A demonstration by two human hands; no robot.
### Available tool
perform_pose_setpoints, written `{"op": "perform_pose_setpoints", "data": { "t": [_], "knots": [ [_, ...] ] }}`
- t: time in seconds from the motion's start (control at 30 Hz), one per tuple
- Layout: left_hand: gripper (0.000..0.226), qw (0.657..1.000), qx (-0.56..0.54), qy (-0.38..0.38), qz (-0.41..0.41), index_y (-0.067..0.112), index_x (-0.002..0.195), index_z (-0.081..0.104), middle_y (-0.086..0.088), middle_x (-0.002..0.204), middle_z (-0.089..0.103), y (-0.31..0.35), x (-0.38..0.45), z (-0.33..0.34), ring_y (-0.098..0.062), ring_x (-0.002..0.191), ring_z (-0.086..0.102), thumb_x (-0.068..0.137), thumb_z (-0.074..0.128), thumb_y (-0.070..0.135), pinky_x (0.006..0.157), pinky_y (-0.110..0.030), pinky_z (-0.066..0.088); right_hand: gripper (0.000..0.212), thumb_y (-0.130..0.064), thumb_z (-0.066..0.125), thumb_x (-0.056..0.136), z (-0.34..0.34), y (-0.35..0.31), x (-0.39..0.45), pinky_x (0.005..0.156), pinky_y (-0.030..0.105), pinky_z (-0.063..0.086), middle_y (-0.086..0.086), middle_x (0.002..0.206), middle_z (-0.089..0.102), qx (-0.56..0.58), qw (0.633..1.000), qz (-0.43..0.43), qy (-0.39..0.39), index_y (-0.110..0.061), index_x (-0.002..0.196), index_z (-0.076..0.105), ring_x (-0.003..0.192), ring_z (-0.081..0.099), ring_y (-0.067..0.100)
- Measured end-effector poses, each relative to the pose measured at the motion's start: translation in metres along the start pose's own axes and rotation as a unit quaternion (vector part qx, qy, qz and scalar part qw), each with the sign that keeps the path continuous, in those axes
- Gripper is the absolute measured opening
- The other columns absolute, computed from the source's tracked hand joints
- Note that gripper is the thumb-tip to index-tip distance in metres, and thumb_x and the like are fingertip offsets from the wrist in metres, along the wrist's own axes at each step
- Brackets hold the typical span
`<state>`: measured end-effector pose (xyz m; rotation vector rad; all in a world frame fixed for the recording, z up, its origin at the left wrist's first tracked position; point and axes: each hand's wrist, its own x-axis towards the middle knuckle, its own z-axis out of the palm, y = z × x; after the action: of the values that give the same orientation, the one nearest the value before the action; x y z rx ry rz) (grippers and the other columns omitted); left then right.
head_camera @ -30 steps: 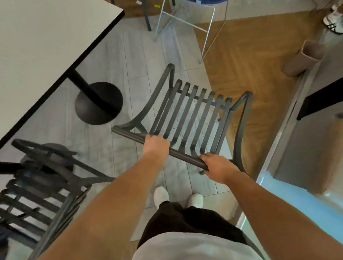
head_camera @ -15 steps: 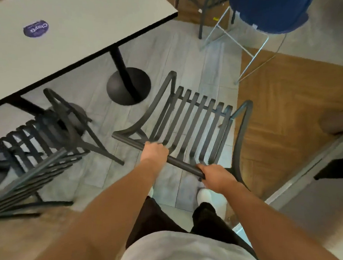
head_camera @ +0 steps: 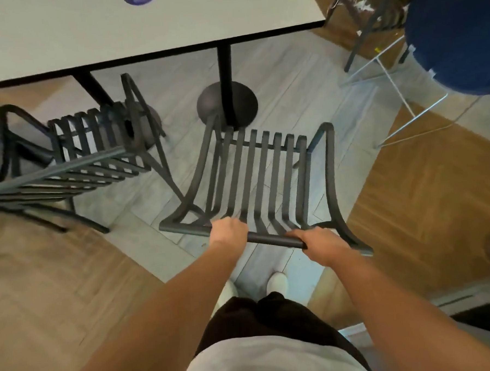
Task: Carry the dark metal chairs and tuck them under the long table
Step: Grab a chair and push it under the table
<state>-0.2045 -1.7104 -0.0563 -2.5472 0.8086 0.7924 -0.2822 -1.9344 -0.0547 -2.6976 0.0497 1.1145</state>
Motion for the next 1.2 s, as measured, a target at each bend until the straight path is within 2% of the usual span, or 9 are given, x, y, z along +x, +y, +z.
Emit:
{"op": "perform_pose_setpoints", "data": {
  "t": [0.13,0.43,0.57,0.7,0.87,1.2],
  "knots": [
    [0.027,0.999,-0.036,0.002,-0.017,0.016,0.118,0.070,-0.003,0.110,0.069,0.003,0.003,0.001,-0.023,0.104,0.068,0.101,0.052,0.006,0.070,-0.033,0.045,0.059,-0.012,0.047,0.103,-0.013,0.013,0.014,0.076,0.036,0.057,0.001,0.098,0.058,-0.033,0.999,-0.017,0.001,-0.050,0.148,0.043,0.080,0.060,0.017],
    [0.026,0.997,-0.064,0.010,-0.033,0.015,0.118,0.068,-0.004,0.109,0.068,0.012,0.037,-0.025,-0.024,0.100,0.068,0.101,0.050,0.005,0.074,-0.034,0.052,0.061,-0.013,0.050,0.102,-0.053,0.049,0.049,0.077,0.037,0.057,0.002,0.107,0.066,-0.067,0.996,-0.052,-0.012,-0.048,0.151,0.041,0.086,0.063,0.021],
    [0.026,0.995,-0.075,0.005,-0.068,0.016,0.119,0.066,-0.003,0.110,0.068,0.021,0.063,-0.048,-0.024,0.101,0.068,0.101,0.050,0.006,0.071,-0.034,0.048,0.059,-0.013,0.050,0.103,-0.087,0.071,0.072,0.088,0.039,0.054,0.006,0.117,0.067,-0.104,0.991,-0.085,-0.011,-0.043,0.153,0.040,0.101,0.065,0.026],
    [0.030,0.991,-0.080,0.014,-0.105,0.016,0.124,0.065,-0.005,0.119,0.068,0.027,0.091,-0.076,-0.026,0.111,0.067,0.103,0.047,0.005,0.078,-0.035,0.049,0.060,-0.013,0.050,0.103,-0.120,0.096,0.101,0.094,0.042,0.054,0.008,0.123,0.066,-0.127,0.985,-0.115,-0.006,-0.043,0.154,0.039,0.108,0.064,0.028],
    [0.029,0.985,-0.091,0.014,-0.146,0.016,0.123,0.066,-0.005,0.120,0.069,0.029,0.126,-0.105,-0.027,0.113,0.067,0.103,0.046,0.006,0.084,-0.036,0.053,0.062,-0.010,0.049,0.101,-0.159,0.120,0.141,0.087,0.043,0.057,0.005,0.117,0.065,-0.125,0.983,-0.133,-0.023,-0.046,0.151,0.041,0.099,0.063,0.025],
    [0.026,0.981,-0.111,0.000,-0.160,0.017,0.120,0.066,-0.004,0.108,0.070,0.010,0.186,-0.146,-0.025,0.100,0.068,0.103,0.048,0.009,0.071,-0.033,0.045,0.060,-0.009,0.050,0.103,-0.226,0.138,0.199,0.091,0.044,0.058,0.007,0.118,0.066,-0.157,0.976,-0.151,-0.022,-0.044,0.150,0.043,0.099,0.064,0.026]
  ]
}}
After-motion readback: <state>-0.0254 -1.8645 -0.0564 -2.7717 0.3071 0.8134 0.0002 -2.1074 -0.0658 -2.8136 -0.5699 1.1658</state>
